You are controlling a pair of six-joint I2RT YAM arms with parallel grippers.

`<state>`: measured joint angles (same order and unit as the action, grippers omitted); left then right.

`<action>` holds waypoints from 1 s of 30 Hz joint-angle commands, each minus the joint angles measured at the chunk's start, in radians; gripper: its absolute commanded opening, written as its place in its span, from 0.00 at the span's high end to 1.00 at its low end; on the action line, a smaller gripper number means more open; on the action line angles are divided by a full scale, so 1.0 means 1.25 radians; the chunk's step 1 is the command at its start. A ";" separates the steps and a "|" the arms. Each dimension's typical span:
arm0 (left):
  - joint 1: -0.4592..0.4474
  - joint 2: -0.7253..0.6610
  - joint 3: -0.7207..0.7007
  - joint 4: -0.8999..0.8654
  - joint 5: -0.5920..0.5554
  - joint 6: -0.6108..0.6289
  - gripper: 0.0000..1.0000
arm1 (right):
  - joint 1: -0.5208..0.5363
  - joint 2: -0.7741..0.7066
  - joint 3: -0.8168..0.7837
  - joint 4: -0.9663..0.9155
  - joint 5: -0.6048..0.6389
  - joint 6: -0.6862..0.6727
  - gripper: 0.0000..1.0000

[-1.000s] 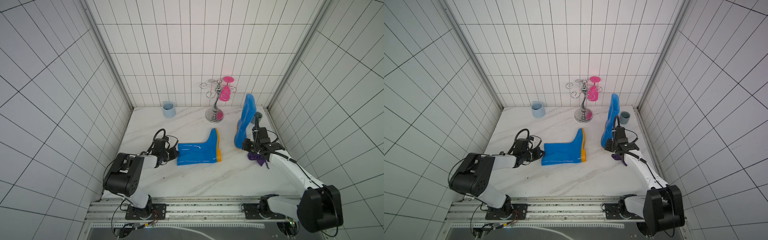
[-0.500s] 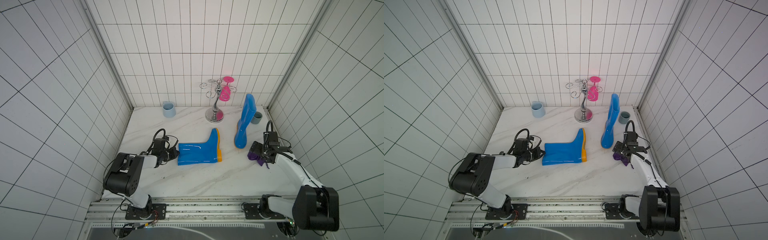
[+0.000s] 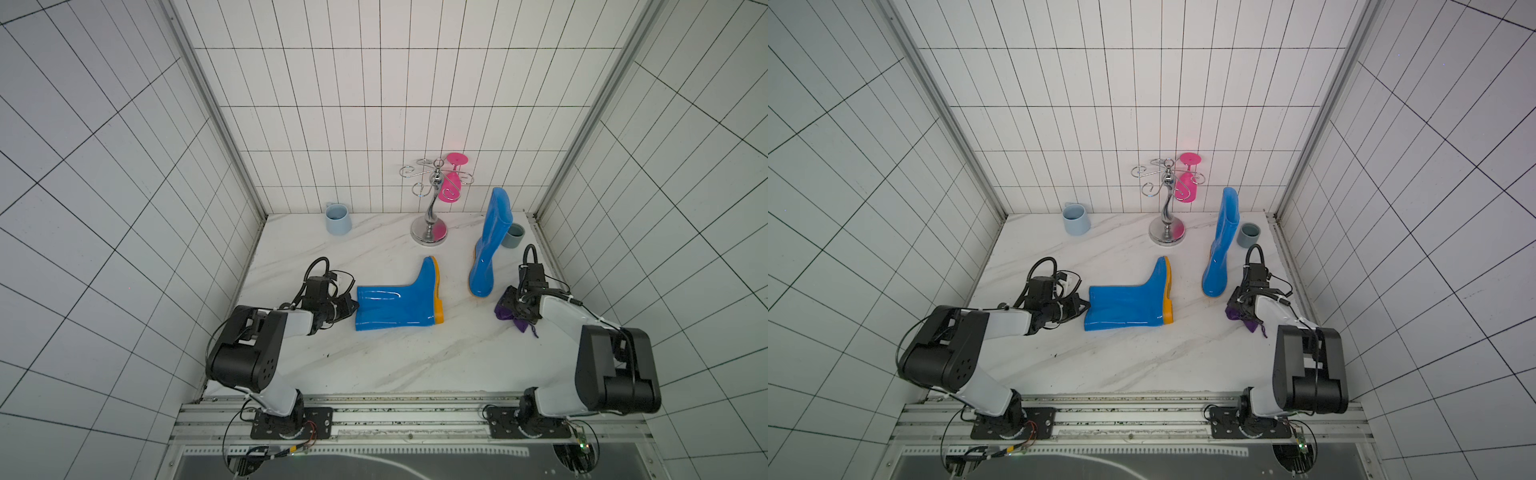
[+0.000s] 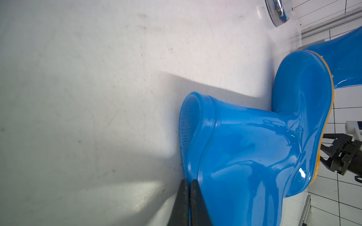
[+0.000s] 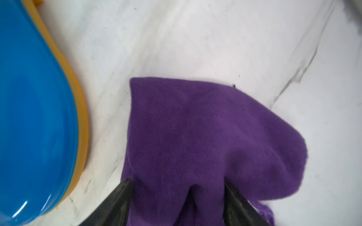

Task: Wipe the rubber boots with a cloth
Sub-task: Pick up the cleaning item at the center of the board.

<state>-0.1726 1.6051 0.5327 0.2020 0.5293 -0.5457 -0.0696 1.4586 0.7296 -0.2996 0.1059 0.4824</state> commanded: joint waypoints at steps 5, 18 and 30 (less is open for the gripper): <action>0.007 -0.003 -0.003 -0.001 0.004 0.009 1.00 | -0.012 -0.006 -0.063 0.058 -0.006 -0.023 1.00; 0.007 -0.002 0.001 -0.003 -0.009 0.022 1.00 | 0.158 -0.258 0.054 -0.060 -0.121 -0.138 1.00; 0.007 -0.017 -0.011 0.022 0.003 0.018 1.00 | 0.531 -0.081 0.208 0.073 -0.113 -0.106 1.00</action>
<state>-0.1680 1.5993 0.5312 0.2062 0.5323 -0.5308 0.5430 1.2842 0.8574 -0.2756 -0.0353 0.3431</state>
